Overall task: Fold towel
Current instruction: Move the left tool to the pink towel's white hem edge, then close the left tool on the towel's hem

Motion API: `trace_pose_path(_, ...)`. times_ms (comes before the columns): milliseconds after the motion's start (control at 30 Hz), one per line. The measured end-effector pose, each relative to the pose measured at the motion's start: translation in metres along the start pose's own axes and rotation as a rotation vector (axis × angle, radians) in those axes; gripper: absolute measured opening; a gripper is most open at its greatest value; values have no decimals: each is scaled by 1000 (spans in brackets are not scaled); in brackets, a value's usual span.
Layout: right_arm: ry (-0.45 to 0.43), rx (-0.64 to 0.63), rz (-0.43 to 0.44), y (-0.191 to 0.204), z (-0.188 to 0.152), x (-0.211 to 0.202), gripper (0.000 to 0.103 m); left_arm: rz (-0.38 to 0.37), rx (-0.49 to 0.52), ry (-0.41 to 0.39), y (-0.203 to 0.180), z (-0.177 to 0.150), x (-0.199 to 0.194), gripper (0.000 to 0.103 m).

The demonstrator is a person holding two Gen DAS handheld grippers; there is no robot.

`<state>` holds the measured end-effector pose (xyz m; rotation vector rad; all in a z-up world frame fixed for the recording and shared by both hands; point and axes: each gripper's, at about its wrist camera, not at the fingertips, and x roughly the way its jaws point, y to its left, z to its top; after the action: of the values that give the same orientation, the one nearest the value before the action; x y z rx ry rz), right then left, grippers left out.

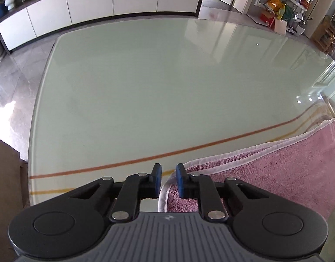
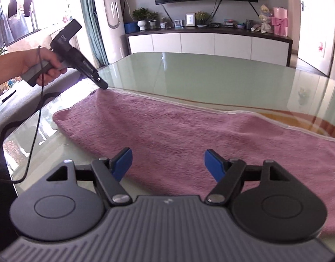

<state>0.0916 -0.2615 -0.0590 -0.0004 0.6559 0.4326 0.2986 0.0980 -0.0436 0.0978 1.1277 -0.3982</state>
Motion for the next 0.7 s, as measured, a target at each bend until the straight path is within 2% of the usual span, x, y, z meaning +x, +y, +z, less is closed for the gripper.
trace_pose_path(133, 6, 4, -2, 0, -1, 0, 75, 10, 23, 22, 4, 4, 1, 19)
trace_pose_path(300, 10, 14, -2, -2, -2, 1, 75, -24, 27, 67, 4, 7, 3, 19)
trace_pose_path(533, 25, 29, -4, -4, -7, 4, 75, -24, 36, 77, 9, 13, 7, 23)
trace_pose_path(567, 27, 29, -4, -5, -8, 4, 75, -24, 39, 76, 8, 12, 7, 21)
trace_pose_path(633, 30, 33, -2, -6, -9, 5, 75, -29, 57, 68, 5, 11, 5, 8)
trace_pose_path(700, 35, 33, -3, -6, -11, 6, 75, -20, 91, 54, -1, 10, 3, 4)
